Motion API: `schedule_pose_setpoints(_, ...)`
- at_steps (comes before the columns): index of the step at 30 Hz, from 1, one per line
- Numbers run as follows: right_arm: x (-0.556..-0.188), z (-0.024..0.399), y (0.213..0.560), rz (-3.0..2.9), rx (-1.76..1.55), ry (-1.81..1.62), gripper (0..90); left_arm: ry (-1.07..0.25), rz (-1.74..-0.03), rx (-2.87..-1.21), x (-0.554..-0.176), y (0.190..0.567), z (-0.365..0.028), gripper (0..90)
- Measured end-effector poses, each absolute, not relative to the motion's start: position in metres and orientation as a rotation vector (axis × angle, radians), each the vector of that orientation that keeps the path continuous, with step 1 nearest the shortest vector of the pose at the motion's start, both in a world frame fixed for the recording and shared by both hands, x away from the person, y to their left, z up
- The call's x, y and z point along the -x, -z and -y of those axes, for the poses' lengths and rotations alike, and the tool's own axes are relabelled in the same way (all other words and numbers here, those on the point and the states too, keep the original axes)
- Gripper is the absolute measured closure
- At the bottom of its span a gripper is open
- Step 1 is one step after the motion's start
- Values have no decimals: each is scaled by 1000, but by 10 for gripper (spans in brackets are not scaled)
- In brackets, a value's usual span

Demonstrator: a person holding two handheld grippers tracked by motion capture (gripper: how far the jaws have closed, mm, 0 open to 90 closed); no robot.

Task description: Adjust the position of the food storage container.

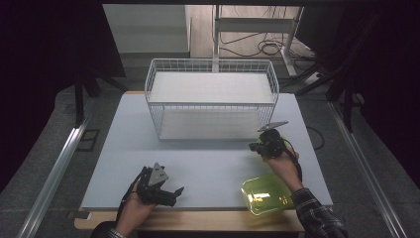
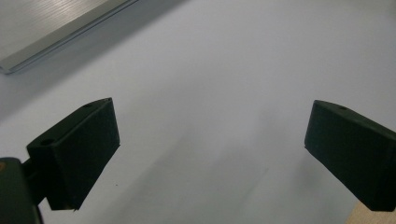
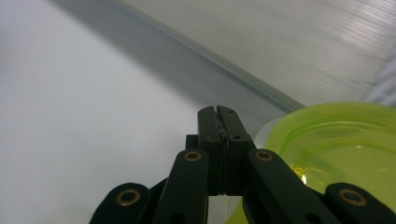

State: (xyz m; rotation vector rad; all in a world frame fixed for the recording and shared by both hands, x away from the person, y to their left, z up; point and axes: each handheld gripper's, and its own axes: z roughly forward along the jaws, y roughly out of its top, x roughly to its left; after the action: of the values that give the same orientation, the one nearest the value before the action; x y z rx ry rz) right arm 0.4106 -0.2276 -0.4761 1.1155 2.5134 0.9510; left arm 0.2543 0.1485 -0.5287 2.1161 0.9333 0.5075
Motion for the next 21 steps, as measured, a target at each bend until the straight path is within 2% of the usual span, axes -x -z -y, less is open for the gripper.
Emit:
schedule_pose_setpoints(9,-410,245,475,-2478,-1144,-954,870,-497,-940,-2105,-254,528,-149,31)
schedule_pose_setpoints(14,-390,255,468,-2478,-1113,-1001,874,-495,-939,-2113,-254,528,-149,32)
schedule_pose_setpoints(21,-342,280,461,-2481,-1131,-1098,889,-496,-935,-2122,-254,528,-147,33)
